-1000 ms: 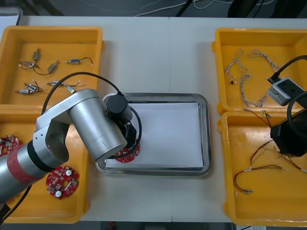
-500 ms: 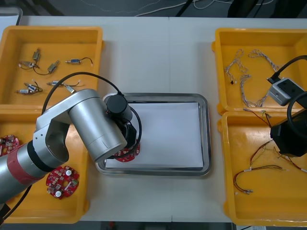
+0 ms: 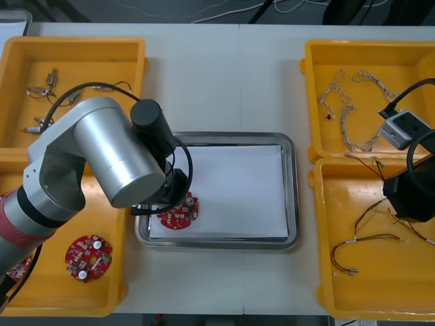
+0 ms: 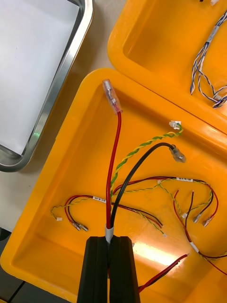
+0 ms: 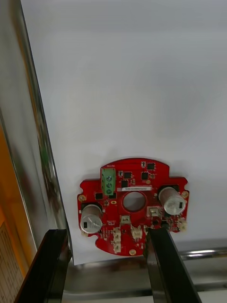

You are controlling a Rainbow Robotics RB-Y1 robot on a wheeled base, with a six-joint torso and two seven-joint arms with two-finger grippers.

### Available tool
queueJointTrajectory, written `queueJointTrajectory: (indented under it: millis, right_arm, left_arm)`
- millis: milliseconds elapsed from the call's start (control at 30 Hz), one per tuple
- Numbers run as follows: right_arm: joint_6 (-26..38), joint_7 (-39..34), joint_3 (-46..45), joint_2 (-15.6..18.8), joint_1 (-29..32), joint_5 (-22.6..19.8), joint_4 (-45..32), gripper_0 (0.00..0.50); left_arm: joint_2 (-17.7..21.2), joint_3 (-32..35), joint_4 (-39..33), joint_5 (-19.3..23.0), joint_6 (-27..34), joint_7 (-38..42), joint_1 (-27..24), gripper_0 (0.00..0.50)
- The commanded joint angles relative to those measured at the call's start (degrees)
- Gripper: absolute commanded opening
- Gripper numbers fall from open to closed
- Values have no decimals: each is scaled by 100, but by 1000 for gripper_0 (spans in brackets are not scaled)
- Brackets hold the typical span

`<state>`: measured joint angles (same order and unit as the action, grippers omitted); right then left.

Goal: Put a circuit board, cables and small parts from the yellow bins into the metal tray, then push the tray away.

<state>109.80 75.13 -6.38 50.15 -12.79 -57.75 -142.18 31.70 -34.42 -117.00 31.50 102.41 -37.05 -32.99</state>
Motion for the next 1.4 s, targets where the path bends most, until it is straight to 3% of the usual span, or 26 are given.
queueJointTrajectory:
  millis: [33,233,433,800,1167,1400]
  right_arm:
    - [20,80,67,206,-127,-17,-143,0]
    - [20,80,67,206,-127,-17,-143,0]
    - [20,80,67,206,-127,-17,-143,0]
    - [20,72,137,224,-92,-26,-99,0]
    - [20,168,409,461,-330,-430,-134,0]
    - [20,291,1218,461,-927,-307,-258,0]
  left_arm:
    - [152,515,-376,454,305,-66,-383,485]
    - [266,1025,-579,902,508,-4,-489,500]
    - [662,1508,-754,1201,675,-40,-497,500]
    - [1523,2229,-763,1289,759,-136,-260,500]
    - [1796,2783,89,1192,759,-497,-234,500]
    - [1945,2880,678,893,455,-1138,-234,500]
